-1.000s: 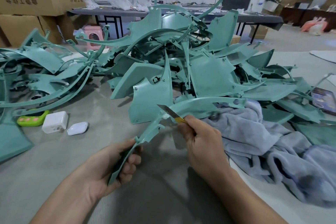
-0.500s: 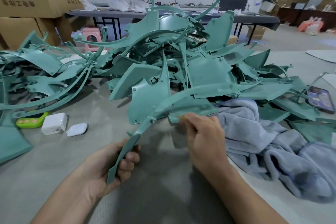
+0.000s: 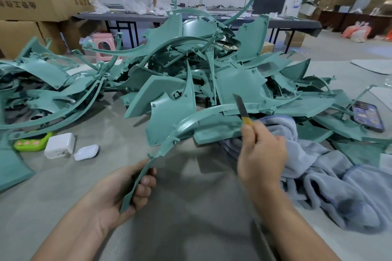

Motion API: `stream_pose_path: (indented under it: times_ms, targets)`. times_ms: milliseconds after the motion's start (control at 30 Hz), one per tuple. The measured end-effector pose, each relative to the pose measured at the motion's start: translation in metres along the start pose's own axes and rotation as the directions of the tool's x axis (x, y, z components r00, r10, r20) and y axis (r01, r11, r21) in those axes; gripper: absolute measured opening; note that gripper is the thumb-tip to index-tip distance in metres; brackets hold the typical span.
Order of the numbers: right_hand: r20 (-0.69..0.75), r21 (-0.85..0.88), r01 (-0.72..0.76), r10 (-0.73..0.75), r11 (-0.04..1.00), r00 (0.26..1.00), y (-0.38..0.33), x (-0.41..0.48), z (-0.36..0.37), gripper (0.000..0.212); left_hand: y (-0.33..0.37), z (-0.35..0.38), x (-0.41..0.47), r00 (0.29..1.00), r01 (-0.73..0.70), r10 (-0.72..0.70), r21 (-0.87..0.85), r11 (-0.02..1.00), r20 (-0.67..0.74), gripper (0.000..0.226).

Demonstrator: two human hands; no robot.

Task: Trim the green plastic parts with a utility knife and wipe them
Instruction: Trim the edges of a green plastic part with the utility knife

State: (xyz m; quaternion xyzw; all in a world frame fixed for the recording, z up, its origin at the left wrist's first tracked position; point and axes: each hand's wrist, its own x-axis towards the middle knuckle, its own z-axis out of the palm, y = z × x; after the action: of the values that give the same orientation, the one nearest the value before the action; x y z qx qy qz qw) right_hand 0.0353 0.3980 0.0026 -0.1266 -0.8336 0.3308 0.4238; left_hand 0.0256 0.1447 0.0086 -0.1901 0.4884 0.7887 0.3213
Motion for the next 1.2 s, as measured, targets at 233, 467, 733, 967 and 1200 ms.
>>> stream_pose_path:
  times_ms: [233, 467, 733, 967, 1200]
  targets:
    - [0.218, 0.032, 0.230, -0.232, 0.973, 0.948, -0.008, -0.018, 0.003, 0.026, 0.000, -0.005, 0.006, 0.999, -0.021, 0.022, 0.032, 0.999, -0.032, 0.028]
    - [0.211, 0.204, -0.119, 0.075, 0.972, 0.975, 0.018, 0.003, 0.001, 0.035, -0.004, 0.000, 0.011, 0.888, -0.352, 0.391, 0.191, 0.916, -0.240, 0.027]
    - [0.746, 0.426, -0.546, 0.061, 0.722, 0.663, -0.005, -0.014, -0.003, 0.032, -0.009, -0.007, 0.004, 0.270, -0.729, 0.940, 0.593, 0.342, -0.210, 0.016]
    - [0.930, 0.263, -0.874, 0.134, 0.408, 0.342, -0.013, -0.012, -0.004, 0.039, -0.014, -0.012, 0.008, 0.337, -0.734, 0.929, 0.662, 0.155, 0.156, 0.038]
    - [0.976, 0.072, -0.823, 0.130, 0.564, 0.174, -0.010, -0.003, -0.014, 0.033, -0.008, -0.014, 0.009, 0.315, -0.749, 0.934, 0.649, 0.134, 0.170, 0.041]
